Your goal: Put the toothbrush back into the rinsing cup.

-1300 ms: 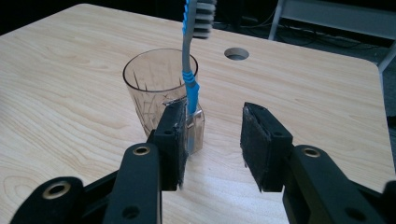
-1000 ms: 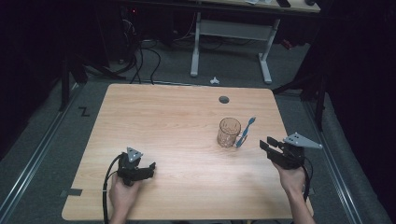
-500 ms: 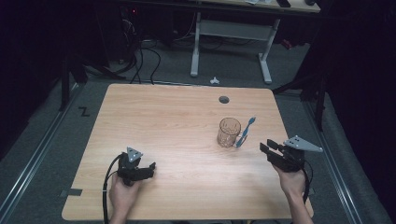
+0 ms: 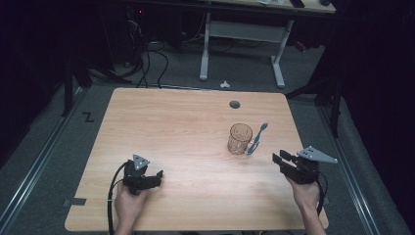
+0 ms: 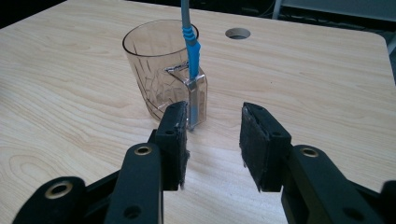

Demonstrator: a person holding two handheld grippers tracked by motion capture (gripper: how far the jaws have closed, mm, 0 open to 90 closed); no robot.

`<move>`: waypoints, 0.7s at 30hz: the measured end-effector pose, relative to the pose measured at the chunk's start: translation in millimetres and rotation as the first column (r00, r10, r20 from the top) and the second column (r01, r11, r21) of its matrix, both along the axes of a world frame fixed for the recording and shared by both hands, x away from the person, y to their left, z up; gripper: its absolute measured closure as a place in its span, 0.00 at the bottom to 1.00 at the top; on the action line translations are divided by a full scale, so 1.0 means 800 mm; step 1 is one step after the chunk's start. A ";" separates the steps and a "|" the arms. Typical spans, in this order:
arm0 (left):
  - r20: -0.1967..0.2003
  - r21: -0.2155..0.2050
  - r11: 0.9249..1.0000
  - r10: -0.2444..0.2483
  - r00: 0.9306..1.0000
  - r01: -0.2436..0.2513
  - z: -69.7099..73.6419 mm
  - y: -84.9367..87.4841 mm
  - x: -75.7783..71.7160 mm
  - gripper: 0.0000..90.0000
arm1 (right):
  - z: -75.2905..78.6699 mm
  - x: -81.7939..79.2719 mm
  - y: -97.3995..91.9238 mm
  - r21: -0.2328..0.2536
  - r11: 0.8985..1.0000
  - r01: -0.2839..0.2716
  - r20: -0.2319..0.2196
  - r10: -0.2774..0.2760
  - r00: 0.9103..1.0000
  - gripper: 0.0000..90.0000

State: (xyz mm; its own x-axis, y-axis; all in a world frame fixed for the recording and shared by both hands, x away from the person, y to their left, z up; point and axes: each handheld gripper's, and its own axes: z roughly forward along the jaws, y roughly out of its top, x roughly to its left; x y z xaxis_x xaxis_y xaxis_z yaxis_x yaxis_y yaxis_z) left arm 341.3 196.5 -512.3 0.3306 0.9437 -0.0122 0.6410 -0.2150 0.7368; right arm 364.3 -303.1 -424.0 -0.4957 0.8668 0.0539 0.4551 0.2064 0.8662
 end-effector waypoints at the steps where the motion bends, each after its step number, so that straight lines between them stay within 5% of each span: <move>1: 0.000 0.000 1.000 0.000 1.000 0.000 0.000 0.000 0.000 0.20 | -0.001 0.000 0.000 0.001 1.000 0.001 -0.002 -0.001 1.000 0.69; 21: 0.000 0.000 1.000 0.000 1.000 0.000 0.000 0.000 0.000 0.20 | -0.022 -0.003 0.000 0.010 1.000 0.011 -0.041 -0.010 0.999 0.69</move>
